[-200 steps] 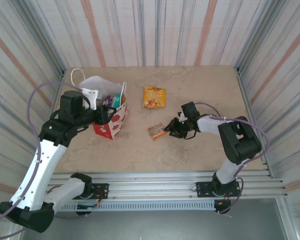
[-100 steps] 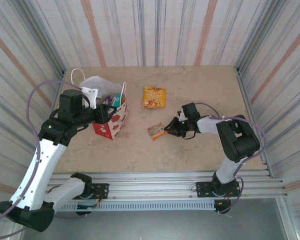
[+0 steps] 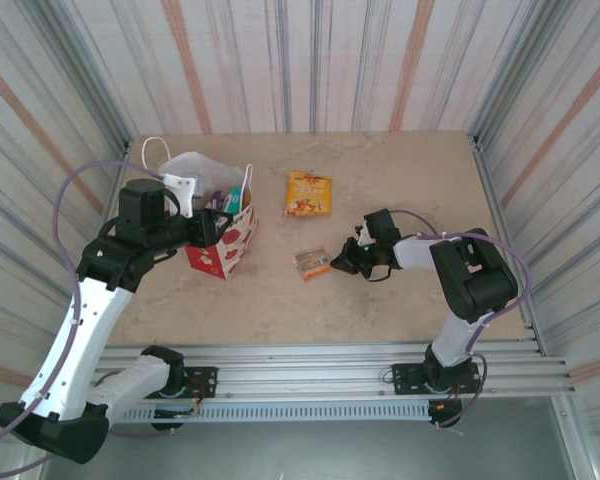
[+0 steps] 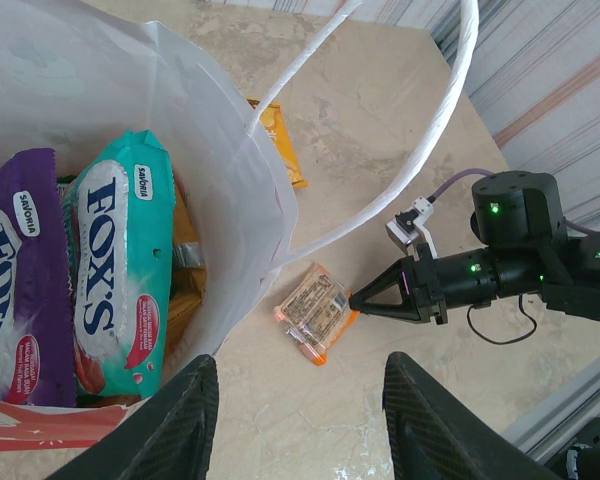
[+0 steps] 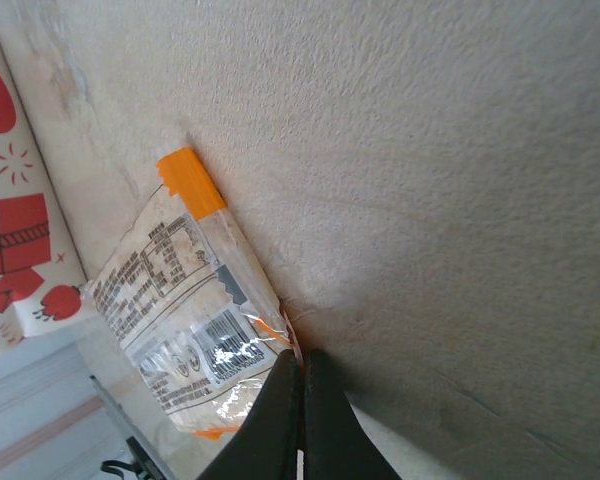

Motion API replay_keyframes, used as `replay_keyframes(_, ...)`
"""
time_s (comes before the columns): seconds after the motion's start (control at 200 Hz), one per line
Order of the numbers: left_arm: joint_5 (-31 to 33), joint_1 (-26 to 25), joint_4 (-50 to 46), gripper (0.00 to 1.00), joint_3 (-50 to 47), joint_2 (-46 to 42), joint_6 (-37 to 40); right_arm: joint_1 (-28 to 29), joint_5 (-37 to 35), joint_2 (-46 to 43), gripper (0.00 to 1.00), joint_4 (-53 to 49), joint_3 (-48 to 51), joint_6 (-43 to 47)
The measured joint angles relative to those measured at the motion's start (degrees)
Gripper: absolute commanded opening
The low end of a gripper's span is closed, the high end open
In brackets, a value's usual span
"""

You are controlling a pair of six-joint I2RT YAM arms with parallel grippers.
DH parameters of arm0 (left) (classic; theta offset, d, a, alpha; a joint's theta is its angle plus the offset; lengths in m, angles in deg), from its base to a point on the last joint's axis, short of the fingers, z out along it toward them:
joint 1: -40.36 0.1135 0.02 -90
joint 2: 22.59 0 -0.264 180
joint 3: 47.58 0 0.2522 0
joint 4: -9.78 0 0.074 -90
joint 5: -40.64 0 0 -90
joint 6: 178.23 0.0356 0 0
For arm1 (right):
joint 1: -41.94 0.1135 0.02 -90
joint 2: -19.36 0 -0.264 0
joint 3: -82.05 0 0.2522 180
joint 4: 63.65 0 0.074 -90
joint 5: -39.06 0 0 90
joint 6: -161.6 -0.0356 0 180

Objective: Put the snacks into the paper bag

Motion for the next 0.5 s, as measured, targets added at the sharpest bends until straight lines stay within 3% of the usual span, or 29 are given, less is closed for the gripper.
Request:
replay_keyframes(0.261, -0.55, 0.0, -0.04, 0.47, 0.81, -0.04, 0.04, 0.0, -0.68, -6.45, 0.0, -2.8, 0.46, 2.12)
replay_keyframes(0.501, -4.39, 0.0, 0.59, 0.48, 0.81, -1.49, 2.01, 0.0, -1.09, -16.0, 0.0, -12.72, -4.28, 13.03)
